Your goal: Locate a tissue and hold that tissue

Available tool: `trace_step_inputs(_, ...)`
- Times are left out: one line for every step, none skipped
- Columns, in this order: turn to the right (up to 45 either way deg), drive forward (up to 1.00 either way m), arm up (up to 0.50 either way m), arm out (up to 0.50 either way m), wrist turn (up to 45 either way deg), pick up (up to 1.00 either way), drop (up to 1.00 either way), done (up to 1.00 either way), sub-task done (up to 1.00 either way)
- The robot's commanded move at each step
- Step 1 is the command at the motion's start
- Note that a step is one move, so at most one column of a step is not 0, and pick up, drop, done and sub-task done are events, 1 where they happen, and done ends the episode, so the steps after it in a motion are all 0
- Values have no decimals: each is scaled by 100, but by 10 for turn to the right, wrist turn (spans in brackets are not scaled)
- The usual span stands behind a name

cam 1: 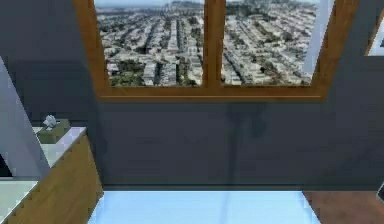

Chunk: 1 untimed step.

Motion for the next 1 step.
trace_step_inputs(-120, 0, 0, 0, 0, 0, 0, 0, 0)
